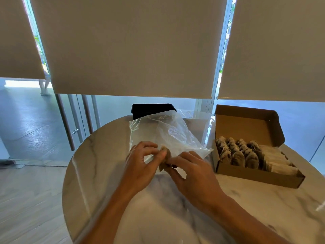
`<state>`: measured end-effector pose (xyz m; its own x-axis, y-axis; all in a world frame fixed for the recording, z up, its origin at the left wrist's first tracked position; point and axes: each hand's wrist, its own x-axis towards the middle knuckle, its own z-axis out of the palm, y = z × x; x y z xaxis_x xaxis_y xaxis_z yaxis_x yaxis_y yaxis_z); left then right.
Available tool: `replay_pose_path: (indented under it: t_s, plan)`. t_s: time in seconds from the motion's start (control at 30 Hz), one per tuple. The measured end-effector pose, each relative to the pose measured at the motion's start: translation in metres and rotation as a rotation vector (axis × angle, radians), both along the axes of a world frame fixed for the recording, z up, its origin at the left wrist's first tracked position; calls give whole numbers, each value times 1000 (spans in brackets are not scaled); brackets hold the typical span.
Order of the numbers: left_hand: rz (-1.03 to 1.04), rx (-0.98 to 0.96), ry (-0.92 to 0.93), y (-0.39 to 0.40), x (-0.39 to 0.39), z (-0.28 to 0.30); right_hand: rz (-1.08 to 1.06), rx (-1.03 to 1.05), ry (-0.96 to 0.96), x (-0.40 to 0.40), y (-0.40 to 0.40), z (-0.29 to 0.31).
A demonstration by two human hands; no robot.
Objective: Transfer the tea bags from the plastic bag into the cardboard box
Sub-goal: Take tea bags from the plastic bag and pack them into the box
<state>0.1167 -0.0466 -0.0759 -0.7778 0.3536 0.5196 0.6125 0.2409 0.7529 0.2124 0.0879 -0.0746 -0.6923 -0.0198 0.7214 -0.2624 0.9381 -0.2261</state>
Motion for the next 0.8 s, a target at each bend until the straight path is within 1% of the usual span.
replay_pose_path:
  t_s: [0.03,0.1,0.13,0.17,0.23,0.3,0.37,0.47,0.6,0.8]
  plan:
    - [-3,38,-5,0,0,1,24,-136,-69,1,1,3]
    - [-26,115,-25,-1,1,4,102,-479,-257,1,5,7]
    - [-60,158,-48,-1,2,7,132,-590,-331,1,7,9]
    - [-107,201,-76,-2,3,10,147,-635,-382,0,9,10]
    - [-198,260,-129,-3,4,14,190,-652,-448,-5,6,9]
    - [-273,287,-168,-4,8,18,231,-642,-445,-11,-1,6]
    - [-333,291,-206,-6,10,20,233,-583,-429,-17,-7,5]
    - [-344,318,-253,-7,8,19,193,-487,-477,-18,-6,3]
    - [-324,483,-347,-7,6,21,164,-490,-538,-11,8,1]
    - [-368,540,-333,-8,2,19,95,-426,-644,-2,30,8]
